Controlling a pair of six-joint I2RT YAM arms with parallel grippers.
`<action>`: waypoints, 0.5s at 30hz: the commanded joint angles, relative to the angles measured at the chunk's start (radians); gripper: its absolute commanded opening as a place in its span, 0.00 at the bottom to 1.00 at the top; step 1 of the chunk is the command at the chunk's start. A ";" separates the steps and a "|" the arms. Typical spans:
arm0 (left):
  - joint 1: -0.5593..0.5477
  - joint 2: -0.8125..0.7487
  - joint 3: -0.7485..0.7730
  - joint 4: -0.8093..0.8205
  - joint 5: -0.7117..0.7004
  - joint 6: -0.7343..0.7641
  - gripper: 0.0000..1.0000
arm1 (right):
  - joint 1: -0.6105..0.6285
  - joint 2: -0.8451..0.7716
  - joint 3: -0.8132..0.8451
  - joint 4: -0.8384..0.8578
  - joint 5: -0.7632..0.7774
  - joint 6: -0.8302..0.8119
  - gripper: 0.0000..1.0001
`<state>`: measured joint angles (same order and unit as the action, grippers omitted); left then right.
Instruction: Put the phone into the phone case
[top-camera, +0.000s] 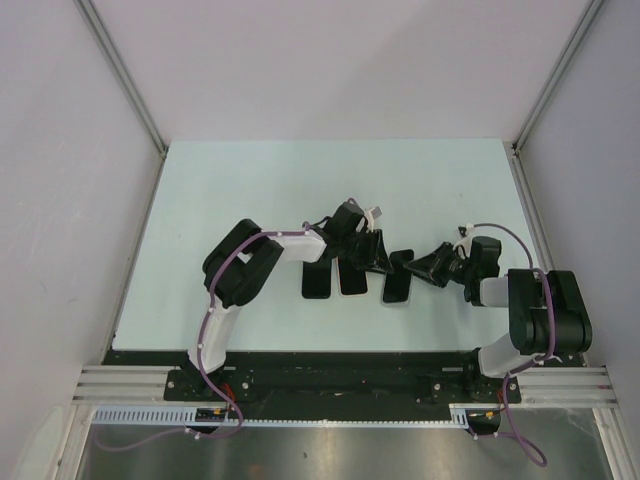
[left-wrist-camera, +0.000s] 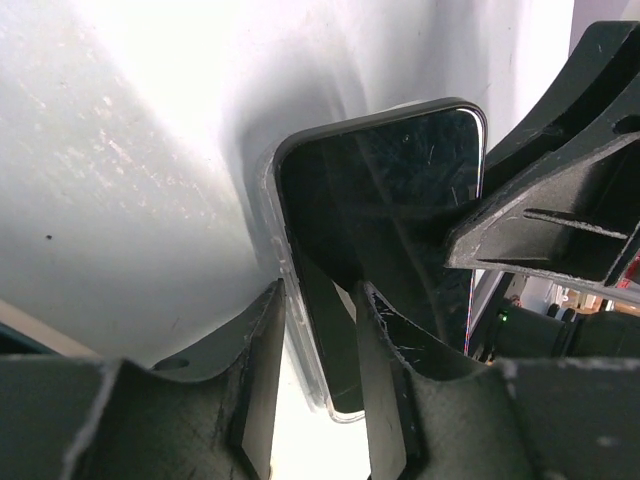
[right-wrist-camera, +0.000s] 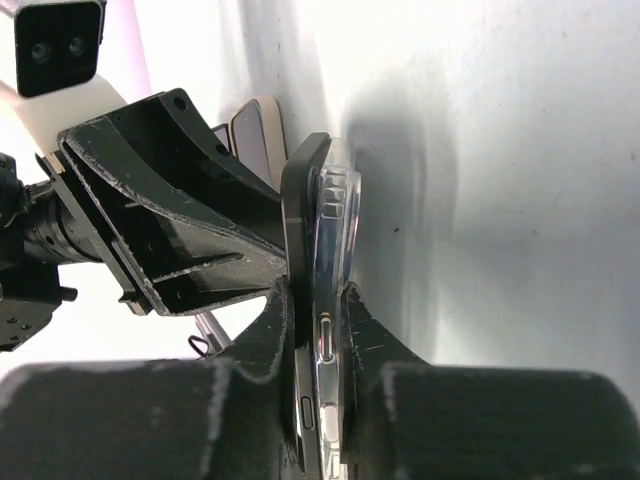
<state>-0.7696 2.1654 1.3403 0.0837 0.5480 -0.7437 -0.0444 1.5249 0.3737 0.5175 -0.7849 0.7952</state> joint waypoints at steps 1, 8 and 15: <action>-0.025 0.007 -0.024 -0.033 -0.005 0.006 0.40 | 0.008 0.017 0.010 0.110 -0.115 0.041 0.01; -0.025 0.010 -0.017 -0.033 -0.002 0.001 0.41 | 0.008 0.024 0.010 0.124 -0.140 0.052 0.34; -0.025 0.017 -0.012 -0.035 -0.003 0.001 0.46 | 0.008 0.037 0.008 0.162 -0.162 0.081 0.40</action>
<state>-0.7681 2.1654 1.3392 0.0841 0.5579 -0.7448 -0.0502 1.5528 0.3733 0.5751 -0.8341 0.8223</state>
